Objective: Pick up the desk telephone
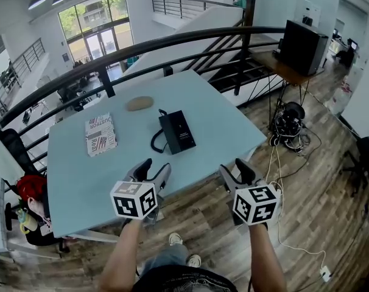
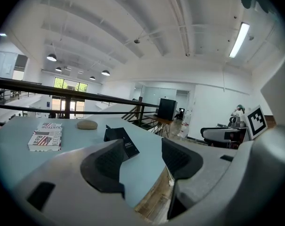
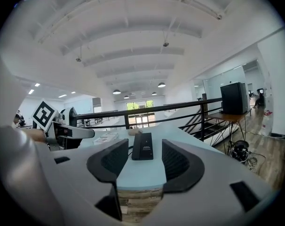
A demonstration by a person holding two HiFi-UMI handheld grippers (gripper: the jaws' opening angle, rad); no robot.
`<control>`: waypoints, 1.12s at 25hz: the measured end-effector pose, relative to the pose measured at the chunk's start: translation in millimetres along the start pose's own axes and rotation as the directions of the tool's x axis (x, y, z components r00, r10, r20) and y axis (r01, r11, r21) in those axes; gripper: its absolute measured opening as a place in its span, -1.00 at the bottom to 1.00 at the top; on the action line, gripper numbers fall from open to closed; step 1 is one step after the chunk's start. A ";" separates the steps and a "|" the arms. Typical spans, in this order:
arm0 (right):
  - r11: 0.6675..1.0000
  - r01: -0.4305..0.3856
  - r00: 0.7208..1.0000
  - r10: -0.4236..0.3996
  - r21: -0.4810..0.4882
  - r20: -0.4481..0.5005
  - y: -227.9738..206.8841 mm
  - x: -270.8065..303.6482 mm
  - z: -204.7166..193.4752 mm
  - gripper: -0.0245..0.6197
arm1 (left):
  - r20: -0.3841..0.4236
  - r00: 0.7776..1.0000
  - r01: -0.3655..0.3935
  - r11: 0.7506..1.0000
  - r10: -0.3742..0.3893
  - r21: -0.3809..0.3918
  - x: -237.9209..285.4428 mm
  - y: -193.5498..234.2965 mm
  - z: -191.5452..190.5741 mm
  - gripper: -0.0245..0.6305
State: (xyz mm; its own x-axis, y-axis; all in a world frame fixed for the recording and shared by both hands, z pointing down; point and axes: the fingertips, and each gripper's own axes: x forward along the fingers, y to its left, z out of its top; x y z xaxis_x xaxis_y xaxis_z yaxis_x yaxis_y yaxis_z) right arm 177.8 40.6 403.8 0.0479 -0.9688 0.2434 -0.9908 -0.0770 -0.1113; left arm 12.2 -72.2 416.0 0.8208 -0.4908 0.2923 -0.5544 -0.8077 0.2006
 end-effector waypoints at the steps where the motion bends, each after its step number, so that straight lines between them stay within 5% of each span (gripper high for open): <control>1: 1.000 -0.007 1.000 0.007 -0.005 -0.004 -1.8 5.3 0.4 -0.29 | 0.001 1.000 -0.003 1.000 0.003 -0.004 4.4 2.7 1.4 -0.19; 16: 0.990 -0.142 0.986 0.140 -0.007 -0.087 -35.4 139.7 9.0 -0.20 | -0.062 0.998 -0.018 0.996 0.012 -0.092 115.0 63.1 8.4 -0.19; 28: 0.966 -0.257 0.939 0.258 0.031 -0.226 -43.7 263.0 -2.0 -0.16 | -0.186 0.982 -0.018 0.967 -0.030 -0.253 200.6 130.1 -8.6 -0.19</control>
State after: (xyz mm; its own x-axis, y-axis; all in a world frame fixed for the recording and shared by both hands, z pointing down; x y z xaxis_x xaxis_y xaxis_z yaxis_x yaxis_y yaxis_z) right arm 233.4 -210.3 474.5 -0.2389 -0.8766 0.4177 -0.9653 0.1676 -0.2002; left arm 103.6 -272.9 508.7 0.7974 -0.3968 0.4546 -0.5858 -0.6899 0.4253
